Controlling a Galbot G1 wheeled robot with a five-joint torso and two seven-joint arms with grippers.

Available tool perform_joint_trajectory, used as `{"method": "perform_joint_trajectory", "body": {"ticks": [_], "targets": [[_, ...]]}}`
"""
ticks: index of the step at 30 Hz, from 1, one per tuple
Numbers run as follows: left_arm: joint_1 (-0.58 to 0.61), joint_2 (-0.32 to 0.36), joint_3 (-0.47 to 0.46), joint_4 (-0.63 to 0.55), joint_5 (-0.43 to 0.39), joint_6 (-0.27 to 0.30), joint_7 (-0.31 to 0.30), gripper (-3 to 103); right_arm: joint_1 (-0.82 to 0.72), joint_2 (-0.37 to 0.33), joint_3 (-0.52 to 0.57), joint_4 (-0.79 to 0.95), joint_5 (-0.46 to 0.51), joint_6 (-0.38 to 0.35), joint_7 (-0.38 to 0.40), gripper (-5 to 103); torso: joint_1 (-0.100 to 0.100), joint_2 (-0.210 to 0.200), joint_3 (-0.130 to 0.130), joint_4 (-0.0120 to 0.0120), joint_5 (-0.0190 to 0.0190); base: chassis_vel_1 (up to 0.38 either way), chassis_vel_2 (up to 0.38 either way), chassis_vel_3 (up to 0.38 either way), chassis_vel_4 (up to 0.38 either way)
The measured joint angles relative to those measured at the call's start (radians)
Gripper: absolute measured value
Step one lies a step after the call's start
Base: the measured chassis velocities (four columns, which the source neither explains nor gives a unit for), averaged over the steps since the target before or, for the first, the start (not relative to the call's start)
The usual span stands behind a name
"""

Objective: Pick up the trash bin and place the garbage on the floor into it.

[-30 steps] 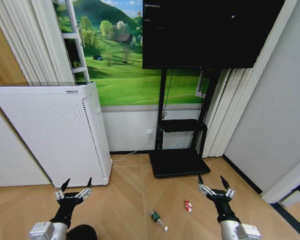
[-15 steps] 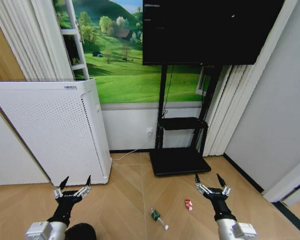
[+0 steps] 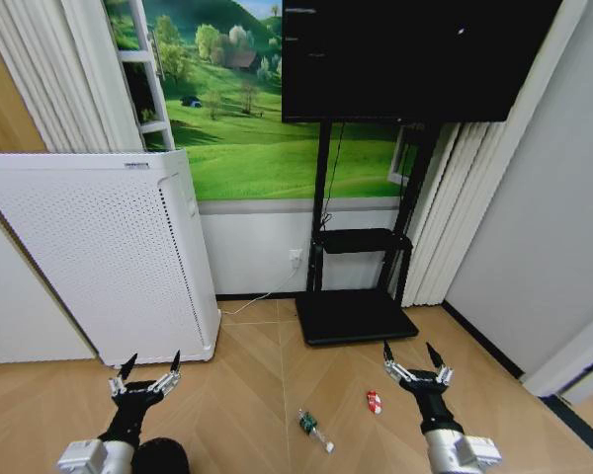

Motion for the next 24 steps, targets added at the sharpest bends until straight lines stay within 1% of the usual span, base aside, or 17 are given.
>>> {"method": "perform_joint_trajectory", "body": {"ticks": [1,2,9,11,15,21,22,24], "targets": [[0.003,-0.001,0.001,-0.002,0.006,-0.005,0.004,94,-0.001,0.002,-0.003,-0.003,0.000,-0.001,0.000,100,-0.002,-0.007,-0.004,0.0000,0.0000,0.000,0.000,0.000,0.000],[0.004,-0.001,0.000,-0.003,0.008,-0.008,0.005,96,-0.001,0.003,-0.007,-0.004,0.001,-0.002,0.000,100,-0.004,-0.011,-0.008,0.0000,0.0000,0.000,0.000,0.000,0.000],[0.012,0.005,0.000,-0.014,0.005,-0.009,0.008,97,0.001,0.002,-0.016,-0.004,0.005,-0.008,0.000,101,-0.012,-0.036,-0.024,0.0000,0.0000,0.000,0.000,0.000,0.000],[0.013,0.004,0.000,-0.017,0.005,-0.008,0.010,97,0.002,-0.001,-0.016,-0.002,0.009,-0.008,-0.001,95,-0.017,-0.049,-0.032,0.0000,0.0000,0.000,0.000,0.000,0.000],[0.014,0.001,0.002,-0.023,0.006,-0.009,0.011,97,0.000,-0.002,-0.015,0.003,0.009,-0.008,-0.001,94,-0.021,-0.060,-0.040,0.0000,0.0000,0.000,0.000,0.000,0.000],[0.019,-0.002,0.000,-0.031,0.006,-0.013,0.012,97,-0.004,0.006,-0.012,0.009,0.004,-0.006,-0.002,93,-0.031,-0.090,-0.059,0.0000,0.0000,0.000,0.000,0.000,0.000],[0.019,-0.002,0.000,-0.031,0.006,-0.013,0.012,97,-0.004,0.006,-0.012,0.009,0.004,-0.006,-0.002,93,-0.031,-0.090,-0.059,0.0000,0.0000,0.000,0.000,0.000,0.000],[0.019,-0.002,-0.001,-0.034,0.005,-0.013,0.012,97,-0.004,0.010,-0.012,0.008,0.001,-0.004,-0.005,99,-0.034,-0.100,-0.066,0.0000,0.0000,0.000,0.000,0.000,0.000]]}}
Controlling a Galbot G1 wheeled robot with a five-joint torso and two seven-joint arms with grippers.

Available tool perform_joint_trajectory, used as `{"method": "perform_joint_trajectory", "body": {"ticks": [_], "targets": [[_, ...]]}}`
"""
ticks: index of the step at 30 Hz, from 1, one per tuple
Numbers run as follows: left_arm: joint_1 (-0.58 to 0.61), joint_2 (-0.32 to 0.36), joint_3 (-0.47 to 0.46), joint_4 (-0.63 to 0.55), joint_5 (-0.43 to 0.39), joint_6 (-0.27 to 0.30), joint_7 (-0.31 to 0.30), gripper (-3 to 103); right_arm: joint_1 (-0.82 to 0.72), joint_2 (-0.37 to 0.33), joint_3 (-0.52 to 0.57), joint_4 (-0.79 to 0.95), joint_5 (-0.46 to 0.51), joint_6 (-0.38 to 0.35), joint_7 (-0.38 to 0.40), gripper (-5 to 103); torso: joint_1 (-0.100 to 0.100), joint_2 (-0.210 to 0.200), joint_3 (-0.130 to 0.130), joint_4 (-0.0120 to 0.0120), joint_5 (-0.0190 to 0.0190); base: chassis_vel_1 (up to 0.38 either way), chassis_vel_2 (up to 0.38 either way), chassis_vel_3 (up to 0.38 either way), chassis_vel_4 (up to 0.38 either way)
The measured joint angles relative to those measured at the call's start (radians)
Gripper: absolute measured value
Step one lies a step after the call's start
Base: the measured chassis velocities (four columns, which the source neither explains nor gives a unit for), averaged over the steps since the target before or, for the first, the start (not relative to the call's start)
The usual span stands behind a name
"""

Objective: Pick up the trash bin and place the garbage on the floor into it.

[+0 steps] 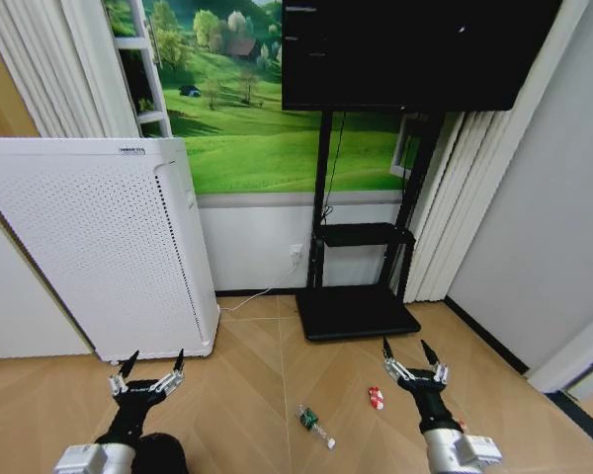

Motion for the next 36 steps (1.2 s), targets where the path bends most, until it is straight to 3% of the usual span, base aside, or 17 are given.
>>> {"method": "perform_joint_trajectory", "body": {"ticks": [15,19,36], "targets": [[-0.001,-0.003,0.000,0.008,0.001,-0.001,-0.001,97,0.000,0.003,-0.002,-0.006,-0.008,0.005,-0.006,100,-0.015,-0.048,-0.033,0.0000,0.0000,0.000,0.000,0.000,0.000],[-0.001,-0.003,-0.001,0.008,0.001,-0.001,-0.002,97,0.005,-0.001,0.000,-0.011,-0.010,0.012,-0.036,100,-0.024,-0.070,-0.047,0.0000,0.0000,0.000,0.000,0.000,0.000],[0.001,-0.016,0.002,0.014,0.011,-0.004,-0.004,97,0.009,-0.004,-0.003,-0.020,-0.016,0.013,-0.034,100,-0.040,-0.138,-0.098,0.0000,0.0000,0.000,0.000,0.000,0.000]]}}
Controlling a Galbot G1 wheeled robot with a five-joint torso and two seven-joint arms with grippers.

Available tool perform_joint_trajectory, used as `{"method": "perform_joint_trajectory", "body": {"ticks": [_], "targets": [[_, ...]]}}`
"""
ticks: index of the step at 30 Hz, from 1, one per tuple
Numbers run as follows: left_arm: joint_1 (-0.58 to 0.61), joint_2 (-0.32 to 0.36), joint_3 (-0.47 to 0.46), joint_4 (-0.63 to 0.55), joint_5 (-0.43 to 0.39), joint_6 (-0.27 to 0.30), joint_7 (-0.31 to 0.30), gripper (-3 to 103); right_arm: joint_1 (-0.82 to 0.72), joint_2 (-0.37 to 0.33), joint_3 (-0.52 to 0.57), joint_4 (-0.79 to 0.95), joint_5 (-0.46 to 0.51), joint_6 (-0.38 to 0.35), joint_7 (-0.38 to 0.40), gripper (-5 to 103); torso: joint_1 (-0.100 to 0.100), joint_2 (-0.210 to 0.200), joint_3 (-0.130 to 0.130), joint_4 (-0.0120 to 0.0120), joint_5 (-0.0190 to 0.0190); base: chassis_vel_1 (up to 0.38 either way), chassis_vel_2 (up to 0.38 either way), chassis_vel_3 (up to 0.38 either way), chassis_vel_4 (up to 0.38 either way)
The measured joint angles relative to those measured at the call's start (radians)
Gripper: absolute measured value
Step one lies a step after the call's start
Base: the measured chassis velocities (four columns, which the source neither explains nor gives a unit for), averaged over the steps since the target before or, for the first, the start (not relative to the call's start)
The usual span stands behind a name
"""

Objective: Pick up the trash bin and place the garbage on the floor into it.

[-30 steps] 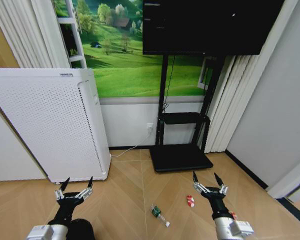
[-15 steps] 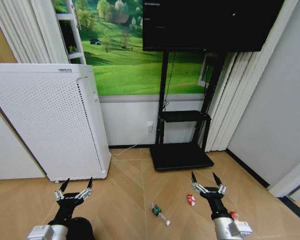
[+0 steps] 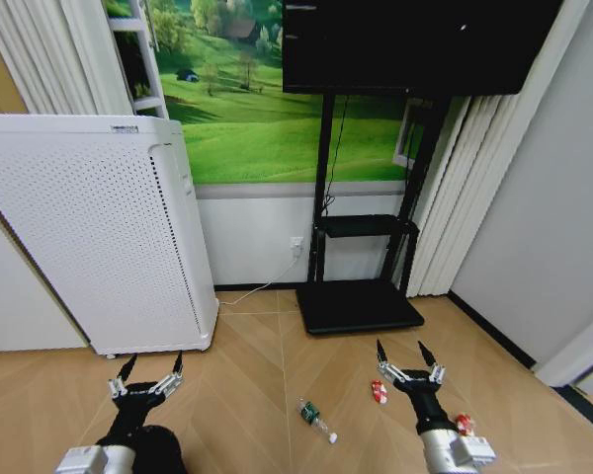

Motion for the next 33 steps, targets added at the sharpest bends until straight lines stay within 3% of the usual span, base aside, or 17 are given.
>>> {"method": "perform_joint_trajectory", "body": {"ticks": [5,8,9,10,11,12,14,18,20,21,22,27,33], "targets": [[0.003,0.003,-0.006,0.000,-0.007,-0.020,-0.026,97,0.001,0.001,-0.001,-0.002,0.000,0.000,0.002,100,-0.002,-0.021,-0.016,-0.0001,0.0000,0.000,0.000,0.000,0.000],[0.016,0.018,-0.032,-0.014,0.003,-0.014,-0.102,100,0.006,-0.003,0.001,-0.002,0.004,0.000,0.011,100,-0.002,-0.026,-0.020,-0.0001,-0.0002,0.000,0.000,0.000,0.000],[0.016,0.018,-0.032,-0.014,0.003,-0.014,-0.102,100,0.006,-0.003,0.001,-0.002,0.004,0.000,0.011,100,-0.002,-0.026,-0.020,-0.0001,-0.0002,0.000,0.000,0.000,0.000],[0.035,0.028,-0.067,-0.045,-0.036,0.052,-0.190,100,0.007,-0.008,0.004,-0.002,0.012,-0.001,0.019,100,-0.002,-0.027,-0.021,0.0001,0.0000,0.000,0.000,0.000,0.000],[0.050,0.035,-0.117,-0.063,-0.126,0.105,-0.255,100,0.007,-0.012,0.007,-0.004,0.020,-0.001,0.024,100,-0.002,-0.027,-0.021,0.0000,0.0002,0.000,0.000,0.000,0.000],[0.050,0.035,-0.117,-0.063,-0.126,0.105,-0.255,100,0.007,-0.012,0.007,-0.004,0.020,-0.001,0.024,100,-0.002,-0.027,-0.021,0.0000,0.0002,0.000,0.000,0.000,0.000],[0.065,0.050,-0.223,-0.069,-0.267,0.177,-0.323,100,0.012,-0.016,0.009,-0.013,0.030,-0.002,0.034,100,-0.002,-0.027,-0.021,0.0000,-0.0002,0.000,0.000,0.000,0.000],[0.085,0.061,-0.328,-0.065,-0.338,0.217,-0.332,100,0.019,-0.018,0.008,-0.015,0.038,-0.006,0.038,100,-0.002,-0.025,-0.020,-0.0001,-0.0001,0.000,0.000,0.000,0.000],[0.130,0.067,-0.396,-0.030,-0.463,0.234,-0.327,101,0.023,-0.018,0.007,-0.020,0.042,-0.007,0.040,100,-0.002,-0.024,-0.019,0.0001,-0.0002,0.000,0.000,0.000,0.000],[0.130,0.067,-0.396,-0.030,-0.463,0.234,-0.327,101,0.023,-0.018,0.007,-0.020,0.042,-0.007,0.040,100,-0.002,-0.024,-0.019,0.0001,-0.0002,0.000,0.000,0.000,0.000],[0.163,0.074,-0.423,0.010,-0.524,0.238,-0.322,97,0.024,-0.018,0.007,-0.029,0.042,-0.005,0.041,100,-0.002,-0.023,-0.018,0.0003,-0.0001,0.000,0.000,0.000,0.000],[0.223,0.096,-0.428,0.118,-0.571,0.232,-0.296,97,0.031,-0.017,0.007,-0.045,0.043,-0.002,0.050,100,-0.002,-0.021,-0.017,0.0002,0.0000,0.000,0.000,0.000,0.000],[0.201,0.106,-0.370,0.227,-0.550,0.253,-0.297,97,0.041,-0.010,-0.003,-0.060,0.041,-0.002,0.050,100,-0.002,-0.020,-0.016,-0.0001,-0.0001,0.000,0.000,0.000,0.000]]}}
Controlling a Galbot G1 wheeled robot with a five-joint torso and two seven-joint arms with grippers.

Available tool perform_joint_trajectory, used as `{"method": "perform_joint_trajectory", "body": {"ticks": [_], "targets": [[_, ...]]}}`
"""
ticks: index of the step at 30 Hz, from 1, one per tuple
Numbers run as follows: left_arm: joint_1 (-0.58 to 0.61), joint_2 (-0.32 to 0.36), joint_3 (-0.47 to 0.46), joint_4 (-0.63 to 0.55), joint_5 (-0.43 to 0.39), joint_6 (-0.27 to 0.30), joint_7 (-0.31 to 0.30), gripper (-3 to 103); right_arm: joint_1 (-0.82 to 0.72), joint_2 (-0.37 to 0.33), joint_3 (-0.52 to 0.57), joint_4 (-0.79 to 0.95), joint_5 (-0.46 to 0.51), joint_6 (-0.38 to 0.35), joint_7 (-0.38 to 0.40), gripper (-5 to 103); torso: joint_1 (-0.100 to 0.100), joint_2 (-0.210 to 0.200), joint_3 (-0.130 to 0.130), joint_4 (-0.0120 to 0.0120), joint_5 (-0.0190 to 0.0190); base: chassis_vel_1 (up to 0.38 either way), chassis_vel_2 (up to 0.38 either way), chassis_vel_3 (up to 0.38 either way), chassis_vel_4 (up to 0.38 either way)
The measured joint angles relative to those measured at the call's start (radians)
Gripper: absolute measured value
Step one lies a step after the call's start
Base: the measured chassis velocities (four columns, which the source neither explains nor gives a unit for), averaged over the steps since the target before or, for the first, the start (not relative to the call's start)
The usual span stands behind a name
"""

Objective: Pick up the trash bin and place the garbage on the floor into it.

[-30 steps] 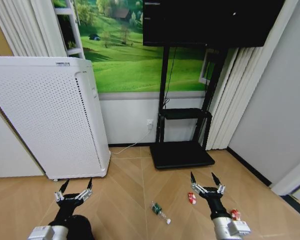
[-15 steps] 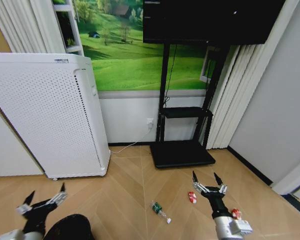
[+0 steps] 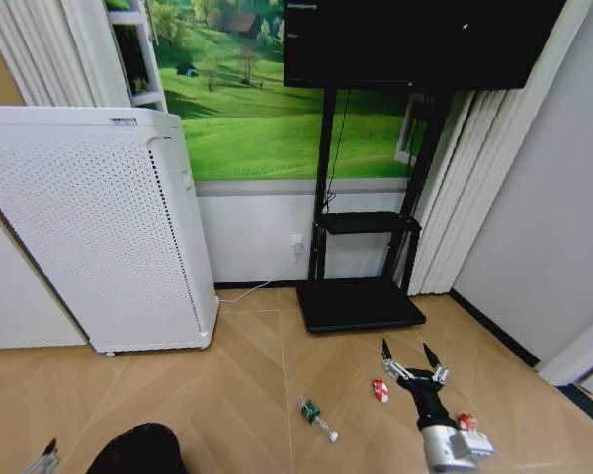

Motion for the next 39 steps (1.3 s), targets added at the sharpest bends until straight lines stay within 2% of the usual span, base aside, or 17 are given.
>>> {"method": "perform_joint_trajectory", "body": {"ticks": [2,4,12,15,17,20,23,24,26,27,30,33,35,38,39], "targets": [[-0.001,0.000,0.007,0.006,0.006,0.003,0.000,95,0.000,0.000,0.000,-0.001,0.000,0.000,0.000,100,0.000,0.000,0.000,0.0000,-0.0001,0.000,0.000,0.000,0.000],[0.007,-0.007,0.061,0.038,0.053,0.028,-0.001,97,0.002,0.003,0.000,-0.011,-0.002,0.000,0.000,100,0.000,0.001,0.001,0.0000,0.0000,0.000,0.000,0.000,0.000],[0.012,-0.006,0.091,0.080,0.070,0.046,-0.001,98,0.010,0.007,-0.003,-0.025,-0.002,-0.001,0.000,100,0.000,0.002,0.001,0.0002,0.0003,0.000,0.000,0.000,0.000],[-0.016,0.004,0.101,0.122,0.086,0.052,0.002,101,0.012,0.007,-0.009,-0.032,-0.002,-0.002,0.000,100,0.000,0.002,0.002,0.0002,0.0002,0.000,0.000,0.000,0.000],[-0.053,0.009,0.113,0.163,0.107,0.056,0.014,97,0.012,0.008,-0.012,-0.033,-0.001,-0.003,0.001,100,0.000,0.003,0.002,0.0001,0.0000,0.000,0.000,0.000,0.000],[-0.078,0.009,0.122,0.185,0.125,0.065,0.021,96,0.006,0.009,-0.017,-0.033,-0.001,-0.004,0.001,100,0.000,0.003,0.002,0.0000,0.0000,0.000,0.000,0.000,0.000],[-0.101,0.009,0.132,0.201,0.143,0.080,0.035,85,0.000,0.013,-0.022,-0.031,-0.001,-0.004,0.001,100,0.000,0.003,0.002,0.0001,0.0001,0.000,0.000,0.000,0.000],[-0.101,0.009,0.132,0.201,0.143,0.080,0.035,85,0.000,0.013,-0.022,-0.031,-0.001,-0.004,0.001,100,0.000,0.003,0.002,0.0001,0.0001,0.000,0.000,0.000,0.000],[-0.112,0.011,0.135,0.205,0.159,0.082,0.047,74,-0.005,0.016,-0.026,-0.029,-0.006,-0.004,0.001,100,0.000,0.004,0.002,0.0001,0.0001,0.000,0.000,0.000,0.000],[-0.112,0.011,0.135,0.205,0.159,0.082,0.047,74,-0.005,0.016,-0.026,-0.029,-0.006,-0.004,0.001,100,0.000,0.004,0.002,0.0001,0.0001,0.000,0.000,0.000,0.000],[-0.122,0.014,0.137,0.211,0.166,0.086,0.054,57,-0.008,0.019,-0.029,-0.027,-0.011,-0.004,0.001,100,0.000,0.004,0.003,0.0001,0.0001,0.000,0.000,0.000,0.000],[-0.125,0.015,0.140,0.219,0.168,0.083,0.055,52,-0.009,0.020,-0.028,-0.024,-0.011,-0.003,0.001,100,0.000,0.004,0.003,0.0002,0.0001,0.000,0.000,0.000,0.000],[-0.127,0.016,0.144,0.225,0.168,0.080,0.055,41,-0.010,0.019,-0.025,-0.023,-0.010,-0.002,0.001,100,0.000,0.004,0.003,0.0002,0.0001,0.000,0.000,0.000,0.000],[-0.127,0.016,0.144,0.226,0.168,0.079,0.055,41,-0.010,0.019,-0.025,-0.023,-0.010,-0.002,0.001,100,0.000,0.004,0.003,0.0002,0.0001,0.000,0.000,0.000,0.000],[-0.130,0.016,0.147,0.231,0.169,0.075,0.056,30,-0.011,0.019,-0.024,-0.023,-0.010,-0.002,0.001,100,0.000,0.004,0.003,0.0002,0.0001,0.000,0.000,0.000,0.000]]}}
